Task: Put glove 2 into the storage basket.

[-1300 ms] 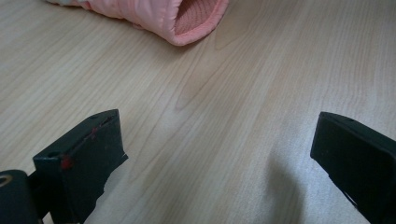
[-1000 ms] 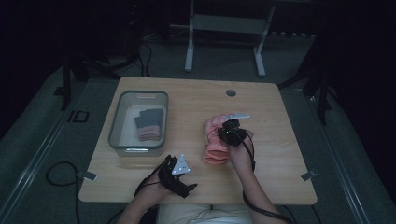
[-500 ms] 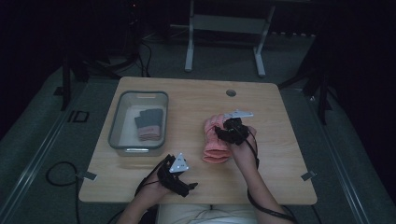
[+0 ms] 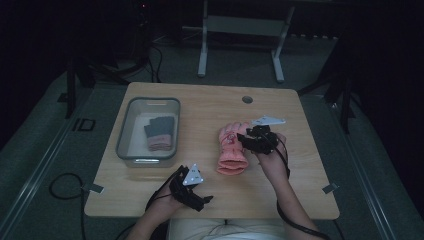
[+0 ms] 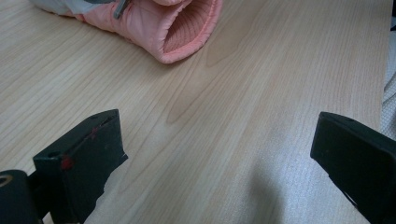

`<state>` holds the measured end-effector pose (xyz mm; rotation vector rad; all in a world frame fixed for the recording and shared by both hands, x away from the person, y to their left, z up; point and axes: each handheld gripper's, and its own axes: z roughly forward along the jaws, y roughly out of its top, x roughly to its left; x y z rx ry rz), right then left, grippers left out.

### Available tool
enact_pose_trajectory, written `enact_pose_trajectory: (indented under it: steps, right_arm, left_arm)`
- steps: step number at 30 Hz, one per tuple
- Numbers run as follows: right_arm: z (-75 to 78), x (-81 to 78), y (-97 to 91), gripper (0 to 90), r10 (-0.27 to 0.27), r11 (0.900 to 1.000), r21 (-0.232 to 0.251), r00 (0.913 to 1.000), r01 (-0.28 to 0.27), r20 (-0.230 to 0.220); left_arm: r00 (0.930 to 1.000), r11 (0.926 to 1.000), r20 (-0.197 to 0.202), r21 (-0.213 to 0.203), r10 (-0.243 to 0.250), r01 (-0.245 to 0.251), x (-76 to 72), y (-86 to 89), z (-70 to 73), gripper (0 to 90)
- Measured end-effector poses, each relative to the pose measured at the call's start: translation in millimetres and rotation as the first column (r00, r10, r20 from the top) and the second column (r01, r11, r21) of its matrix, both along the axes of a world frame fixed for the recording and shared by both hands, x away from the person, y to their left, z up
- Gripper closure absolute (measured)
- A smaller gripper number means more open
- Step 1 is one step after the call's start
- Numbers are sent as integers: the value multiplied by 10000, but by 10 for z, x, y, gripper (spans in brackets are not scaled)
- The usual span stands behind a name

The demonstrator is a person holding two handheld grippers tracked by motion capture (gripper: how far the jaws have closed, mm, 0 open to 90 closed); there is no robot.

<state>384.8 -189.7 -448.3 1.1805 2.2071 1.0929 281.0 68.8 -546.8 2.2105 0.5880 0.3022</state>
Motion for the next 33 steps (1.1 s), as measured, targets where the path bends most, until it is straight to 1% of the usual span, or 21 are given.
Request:
enact_pose_trajectory:
  steps: [1,3,4,6,7,9,10,12,13,15,16,21,24,25,26,27,28,29,30,31,33]
  right_arm:
    - [4,-4,-62,546,48,9999,101,10000,-48,42]
    - [12,-5,-118,550,135,9999,37,9998,-135,114]
    - [18,-4,-139,550,278,9996,-24,9995,-278,128]
    - [33,-9,-178,577,753,9969,-267,9967,-745,304]
    - [43,-13,-198,593,1014,9942,-403,9942,-1000,347]
    - [64,-15,-236,603,1285,9905,-554,9908,-1261,426]
    - [76,-13,-253,607,1336,9896,-599,9898,-1306,489]
    - [90,-10,-266,607,1295,9902,-582,9905,-1267,472]
    - [118,-1,-280,612,1287,9910,-433,9900,-1264,571]
    - [126,8,-269,612,1286,9913,-361,9897,-1265,626]
    - [124,16,-262,612,1307,9911,-328,9895,-1289,613]
    - [75,106,-211,623,1055,9942,-248,9930,-1042,538]
    - [46,156,-166,645,900,9958,-179,9951,-894,412]
    - [34,170,-141,654,905,9957,-248,9952,-896,380]
    - [18,186,-113,655,933,9954,-268,9951,-925,320]
    - [2,201,-87,655,956,9952,-211,9951,-951,251]
    - [-16,217,-61,656,937,9954,-217,9953,-932,225]
    - [-37,233,-39,656,889,9958,-229,9959,-885,181]
    - [-37,233,-39,656,889,9958,-229,9959,-885,181]
    - [-84,257,-16,651,715,9973,-189,9974,-713,83]
    - [-137,279,-19,623,559,9984,-89,9984,-560,-56]
  left_arm:
    - [9999,9998,93,-183,84,-82,-11,-15,69,23]
    - [9992,9995,350,-264,173,-164,-7,-29,136,23]
    - [9991,9993,379,-322,209,-197,0,-33,183,33]
    - [9977,9971,542,-666,402,-365,12,-47,295,36]
    - [9972,9955,553,-829,497,-451,23,-52,359,36]
    - [9981,9926,338,-1114,514,-473,61,-72,484,37]
    - [9987,9934,244,-1065,444,-416,88,-89,542,37]
    - [9987,9934,244,-1065,444,-416,88,-89,542,37]
    - [9998,9972,29,-720,221,-218,204,-178,679,37]
    - [9999,9972,-28,-740,141,-143,245,-204,713,39]
    - [9998,9979,9,-615,196,-195,326,-258,778,40]
    - [9989,9980,331,-541,338,-320,585,-355,900,113]
    - [9964,9947,399,-737,741,-711,777,-379,926,175]
    - [9945,9931,428,-721,955,-923,843,-390,926,242]
    - [9915,9916,475,-526,1208,-1183,912,-404,923,293]
    - [9891,9891,370,-426,1425,-1409,989,-415,917,332]
    - [9891,9891,370,-426,1425,-1409,989,-415,917,357]
    - [9836,9837,308,-364,1774,-1763,1118,-436,896,417]
    - [9836,9837,308,-364,1774,-1763,1118,-436,896,443]
    - [9781,9770,-124,-458,2078,-2082,1244,-451,862,444]
    - [9682,9680,-475,-414,2456,-2476,1350,-470,800,441]
